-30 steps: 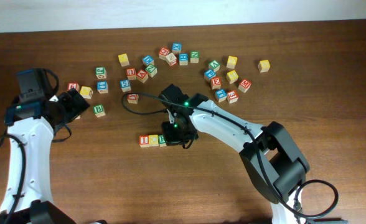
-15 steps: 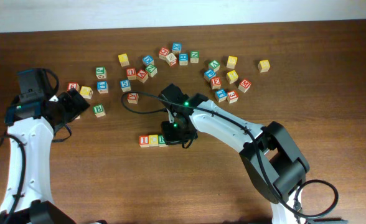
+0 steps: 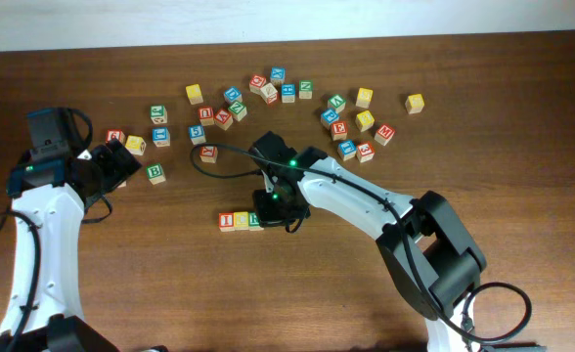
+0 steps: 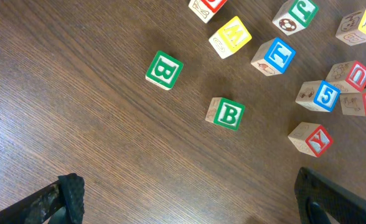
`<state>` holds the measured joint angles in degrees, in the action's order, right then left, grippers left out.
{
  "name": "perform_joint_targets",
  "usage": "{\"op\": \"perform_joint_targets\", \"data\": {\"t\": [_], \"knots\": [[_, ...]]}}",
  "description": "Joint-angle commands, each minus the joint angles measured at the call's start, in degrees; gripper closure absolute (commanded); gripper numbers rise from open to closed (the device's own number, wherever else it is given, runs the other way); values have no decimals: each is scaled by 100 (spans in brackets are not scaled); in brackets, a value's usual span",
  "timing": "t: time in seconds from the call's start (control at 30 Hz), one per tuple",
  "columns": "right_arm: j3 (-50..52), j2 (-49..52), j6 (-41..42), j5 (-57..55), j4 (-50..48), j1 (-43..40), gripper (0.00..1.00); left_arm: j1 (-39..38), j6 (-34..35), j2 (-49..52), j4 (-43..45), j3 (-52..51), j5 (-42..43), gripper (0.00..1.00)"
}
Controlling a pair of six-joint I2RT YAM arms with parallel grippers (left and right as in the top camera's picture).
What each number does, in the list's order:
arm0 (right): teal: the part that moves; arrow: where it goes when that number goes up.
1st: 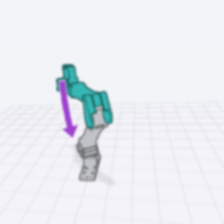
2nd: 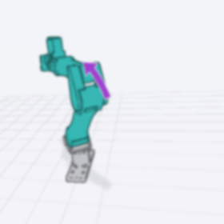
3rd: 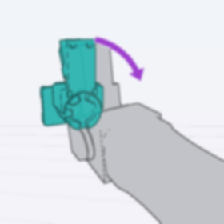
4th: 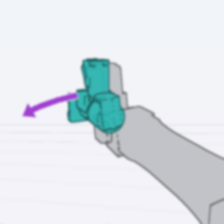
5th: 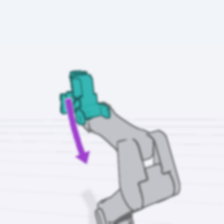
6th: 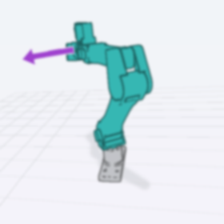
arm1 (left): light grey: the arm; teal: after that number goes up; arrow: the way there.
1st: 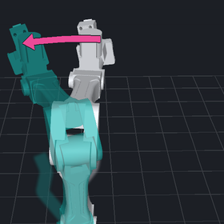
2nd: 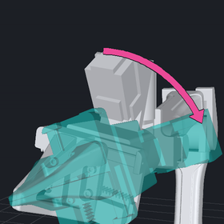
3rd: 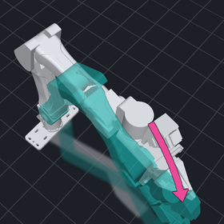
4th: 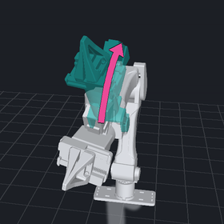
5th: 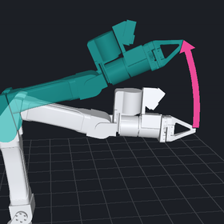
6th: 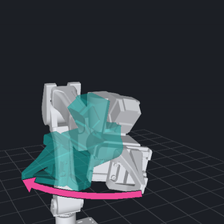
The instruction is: Spell out ICRA
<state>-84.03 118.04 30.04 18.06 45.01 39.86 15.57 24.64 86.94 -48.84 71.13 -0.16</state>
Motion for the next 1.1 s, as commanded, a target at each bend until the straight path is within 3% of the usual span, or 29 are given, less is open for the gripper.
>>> {"op": "perform_joint_targets", "data": {"t": [0.0,0.6,1.07], "knots": [[52,48,46,-74,15,26,93,35,13,15,-7,20,42,1],[52,48,46,-175,949,133,94,35,15,15,-7,20,42,1],[55,48,48,-525,501,780,96,35,13,15,-7,20,42,0]]}}
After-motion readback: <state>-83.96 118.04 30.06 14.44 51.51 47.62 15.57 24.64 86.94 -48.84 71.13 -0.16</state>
